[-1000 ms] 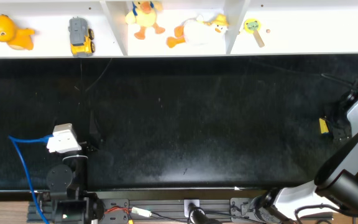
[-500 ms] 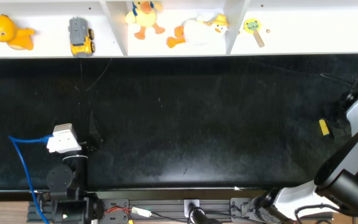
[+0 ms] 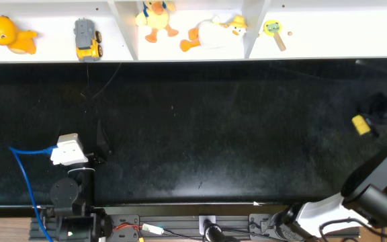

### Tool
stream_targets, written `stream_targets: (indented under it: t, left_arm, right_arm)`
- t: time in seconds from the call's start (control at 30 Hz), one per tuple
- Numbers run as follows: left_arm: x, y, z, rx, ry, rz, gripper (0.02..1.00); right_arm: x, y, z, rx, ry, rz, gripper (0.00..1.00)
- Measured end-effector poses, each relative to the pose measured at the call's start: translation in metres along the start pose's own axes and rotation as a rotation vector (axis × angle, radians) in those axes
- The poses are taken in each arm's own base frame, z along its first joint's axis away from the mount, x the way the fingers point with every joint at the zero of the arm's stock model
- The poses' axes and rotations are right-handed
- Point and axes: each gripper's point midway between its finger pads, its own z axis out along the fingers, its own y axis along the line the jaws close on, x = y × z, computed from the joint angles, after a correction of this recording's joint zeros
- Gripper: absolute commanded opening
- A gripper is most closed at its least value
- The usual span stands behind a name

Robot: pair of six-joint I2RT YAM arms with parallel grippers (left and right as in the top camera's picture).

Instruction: Store Toys

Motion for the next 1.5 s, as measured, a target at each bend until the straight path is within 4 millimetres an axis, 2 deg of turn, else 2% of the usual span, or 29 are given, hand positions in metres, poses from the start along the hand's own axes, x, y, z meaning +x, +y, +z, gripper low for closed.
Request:
stream_targets:
  t: [0.1,0.3,0.37,0.43,0.53,0.63,0.73,0.8,0.93,1.07,1.17,1.37,1.43,1.5]
  left_arm:
    - [0.0,0.0,0.0,0.0,0.0,0.0,0.998]
    - [0.0,0.0,0.0,0.0,0.0,0.0,0.996]
    - [0.0,0.0,0.0,0.0,0.0,0.0,0.998]
    - [0.0,0.0,0.0,0.0,0.0,0.0,0.998]
    - [0.0,0.0,0.0,0.0,0.0,0.0,0.998]
    - [0.0,0.0,0.0,0.0,0.0,0.0,0.998]
    - [0.0,0.0,0.0,0.0,0.0,0.0,0.998]
    - [0.0,0.0,0.0,0.0,0.0,0.0,0.998]
    - [0.0,0.0,0.0,0.0,0.0,0.0,0.998]
    - [0.0,0.0,0.0,0.0,0.0,0.0,0.998]
    - [0.0,0.0,0.0,0.0,0.0,0.0,0.998]
    - [0.0,0.0,0.0,0.0,0.0,0.0,0.998]
    - [0.0,0.0,0.0,0.0,0.0,0.0,0.998]
    - [0.0,0.0,0.0,0.0,0.0,0.0,0.998]
  right_arm:
    - [-0.004,0.021,-0.032,-0.08,-0.073,-0.121,0.047]
    - [0.008,0.066,-0.106,-0.233,-0.262,-0.391,0.049]
    - [0.009,0.076,-0.127,-0.281,-0.337,-0.439,0.049]
    - [0.01,0.079,-0.138,-0.322,-0.4,-0.459,0.049]
    - [0.007,0.085,-0.135,-0.363,-0.491,-0.494,0.047]
    - [0.003,0.092,-0.11,-0.362,-0.529,-0.544,0.045]
    - [0.013,0.09,-0.078,-0.336,-0.465,-0.571,0.047]
    - [0.012,0.094,-0.07,-0.345,-0.469,-0.591,0.047]
    - [-0.007,0.113,-0.089,-0.408,-0.598,-0.627,0.049]
    - [-0.007,0.125,-0.097,-0.456,-0.643,-0.703,0.051]
    - [-0.014,0.135,-0.101,-0.497,-0.747,-0.733,0.049]
    - [0.001,0.131,-0.066,-0.532,-0.829,-0.736,0.047]
    - [0.002,0.134,-0.066,-0.557,-0.859,-0.741,0.051]
    - [-0.005,0.14,-0.078,-0.586,-0.925,-0.744,0.047]
